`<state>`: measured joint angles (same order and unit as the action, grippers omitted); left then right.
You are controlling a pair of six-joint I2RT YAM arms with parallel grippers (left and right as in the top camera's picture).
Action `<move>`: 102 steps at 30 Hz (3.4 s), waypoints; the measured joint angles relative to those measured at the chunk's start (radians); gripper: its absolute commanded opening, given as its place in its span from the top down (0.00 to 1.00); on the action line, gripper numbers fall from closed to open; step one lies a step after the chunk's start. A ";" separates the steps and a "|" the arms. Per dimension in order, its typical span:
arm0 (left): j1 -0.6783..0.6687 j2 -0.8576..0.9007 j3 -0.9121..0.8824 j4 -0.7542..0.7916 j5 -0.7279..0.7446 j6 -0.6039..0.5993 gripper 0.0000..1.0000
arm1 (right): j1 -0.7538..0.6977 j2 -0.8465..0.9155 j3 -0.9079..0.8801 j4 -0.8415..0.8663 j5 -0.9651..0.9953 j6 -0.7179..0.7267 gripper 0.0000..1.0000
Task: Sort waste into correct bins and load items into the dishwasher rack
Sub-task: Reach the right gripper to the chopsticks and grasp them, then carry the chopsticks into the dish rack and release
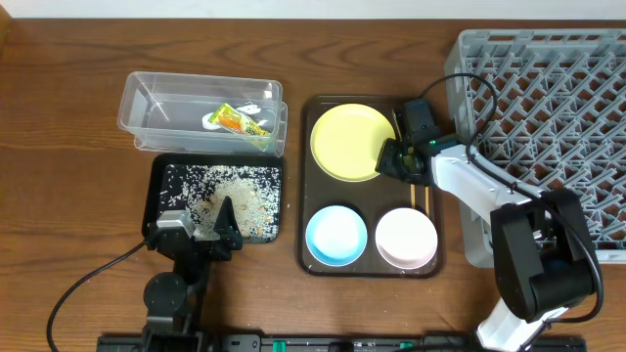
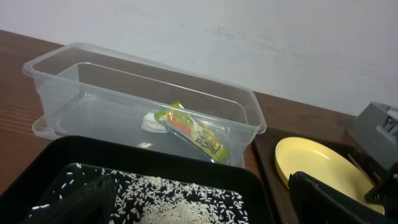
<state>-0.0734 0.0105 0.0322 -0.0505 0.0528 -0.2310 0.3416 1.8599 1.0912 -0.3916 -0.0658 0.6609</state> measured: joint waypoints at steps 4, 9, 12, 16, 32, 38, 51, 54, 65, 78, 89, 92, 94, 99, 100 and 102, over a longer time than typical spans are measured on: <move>0.000 0.000 0.000 0.000 0.000 0.000 0.09 | 0.000 0.000 0.000 0.028 0.017 -0.035 0.51; 0.000 0.000 0.000 0.000 0.000 0.000 0.09 | 0.005 0.000 0.000 0.030 0.025 -0.060 0.53; 0.000 0.000 0.000 0.000 0.000 0.000 0.09 | 0.013 0.000 0.000 0.029 0.033 -0.068 0.37; 0.000 0.000 0.000 0.000 0.000 0.000 0.09 | 0.015 0.000 0.002 0.004 0.030 -0.152 0.40; 0.000 0.000 0.000 0.000 0.000 0.000 0.09 | 0.014 -0.115 0.067 -0.225 0.154 -0.308 0.62; 0.000 0.000 0.000 0.000 0.000 0.000 0.09 | 0.010 -0.010 0.067 -0.235 0.194 -0.306 0.69; 0.000 0.000 0.000 0.000 0.000 0.000 0.09 | 0.000 0.046 0.068 -0.239 0.177 -0.298 0.99; 0.000 0.000 0.000 0.000 0.000 0.000 0.09 | -0.001 0.045 0.069 -0.240 0.160 -0.294 0.99; 0.000 0.000 0.000 0.000 0.000 0.000 0.09 | -0.040 -0.050 0.073 -0.301 0.089 -0.307 0.99; 0.000 0.000 0.000 0.000 0.000 0.000 0.09 | -0.212 -0.369 0.120 -0.308 0.293 -0.439 0.99; 0.000 0.000 0.000 0.000 0.000 0.000 0.09 | -0.351 -0.282 0.120 -0.249 0.320 -0.583 0.99; 0.000 0.000 0.000 0.000 0.000 0.000 0.09 | -0.351 -0.228 0.120 -0.250 0.298 -0.594 0.94; 0.000 0.000 0.000 0.000 0.000 0.000 0.09 | -0.351 -0.188 0.119 -0.251 0.286 -0.599 0.83; 0.000 0.000 0.000 0.000 0.000 0.000 0.09 | -0.336 -0.181 0.117 -0.278 0.261 -0.604 0.58; 0.000 0.000 0.000 0.000 0.000 0.000 0.09 | -0.323 -0.200 0.117 -0.285 0.251 -0.605 0.54; 0.000 0.000 0.000 0.000 0.000 0.000 0.09 | -0.302 -0.242 0.118 -0.296 0.206 -0.591 0.47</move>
<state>-0.0734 0.0105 0.0322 -0.0505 0.0528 -0.2310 0.0395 1.6176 1.2091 -0.6872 0.1398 0.0700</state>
